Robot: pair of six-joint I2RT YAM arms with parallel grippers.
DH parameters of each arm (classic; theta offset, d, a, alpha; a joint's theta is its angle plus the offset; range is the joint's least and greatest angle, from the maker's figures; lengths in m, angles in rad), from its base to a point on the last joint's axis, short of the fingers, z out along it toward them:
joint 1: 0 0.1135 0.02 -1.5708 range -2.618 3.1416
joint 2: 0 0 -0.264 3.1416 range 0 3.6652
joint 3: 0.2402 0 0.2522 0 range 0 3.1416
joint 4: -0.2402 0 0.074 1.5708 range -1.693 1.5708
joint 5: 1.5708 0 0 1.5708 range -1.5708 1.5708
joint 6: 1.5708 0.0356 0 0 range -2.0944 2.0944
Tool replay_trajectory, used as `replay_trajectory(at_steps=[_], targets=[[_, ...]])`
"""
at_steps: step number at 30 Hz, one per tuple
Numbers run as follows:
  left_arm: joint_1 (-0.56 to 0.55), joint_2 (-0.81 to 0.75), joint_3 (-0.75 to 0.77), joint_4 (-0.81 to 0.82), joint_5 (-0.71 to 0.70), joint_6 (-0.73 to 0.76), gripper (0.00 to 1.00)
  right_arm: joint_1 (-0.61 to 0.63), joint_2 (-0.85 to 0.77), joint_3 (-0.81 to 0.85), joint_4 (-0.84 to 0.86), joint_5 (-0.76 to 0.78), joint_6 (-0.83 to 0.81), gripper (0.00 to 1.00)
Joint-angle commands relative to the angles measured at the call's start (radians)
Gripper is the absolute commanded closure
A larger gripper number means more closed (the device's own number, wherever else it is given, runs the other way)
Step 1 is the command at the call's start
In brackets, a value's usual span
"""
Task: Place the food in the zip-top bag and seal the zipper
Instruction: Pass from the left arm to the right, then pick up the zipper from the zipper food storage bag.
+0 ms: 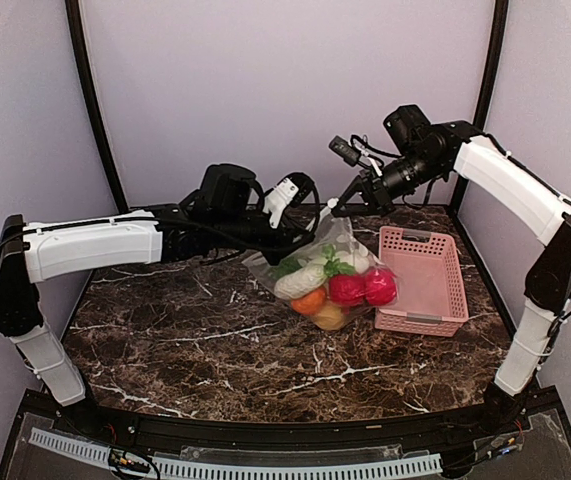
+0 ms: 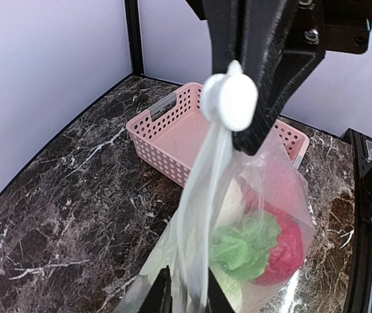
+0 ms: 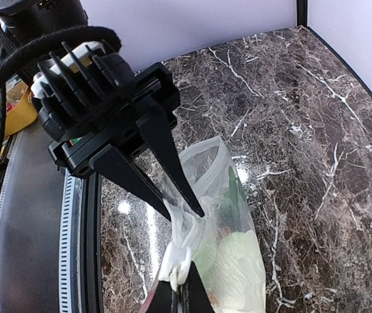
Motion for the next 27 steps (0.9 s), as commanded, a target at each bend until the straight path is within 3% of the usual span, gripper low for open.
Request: replay_trajectory(at_steps=[1, 5, 7, 9, 14, 27], targets=[[0.005, -0.071, -0.018, -0.001, -0.028, -0.005, 0.82, 0.019, -0.022, 0.013, -0.021, -0.026, -0.05, 1.0], [0.008, -0.123, -0.009, -0.01, -0.014, -0.005, 0.46, 0.031, -0.045, 0.014, -0.053, -0.078, -0.136, 1.0], [0.009, -0.157, -0.013, 0.008, 0.026, -0.014, 0.35, 0.035, -0.067, 0.007, -0.064, -0.11, -0.193, 1.0], [0.01, -0.18, -0.014, 0.039, 0.077, -0.034, 0.3, 0.039, -0.092, -0.022, -0.047, -0.114, -0.232, 1.0], [0.01, -0.153, 0.02, 0.075, 0.153, -0.123, 0.31, 0.07, -0.113, -0.037, -0.042, -0.114, -0.261, 1.0], [0.01, -0.082, 0.015, 0.174, 0.299, -0.205, 0.53, 0.092, -0.133, -0.076, 0.007, -0.091, -0.237, 1.0]])
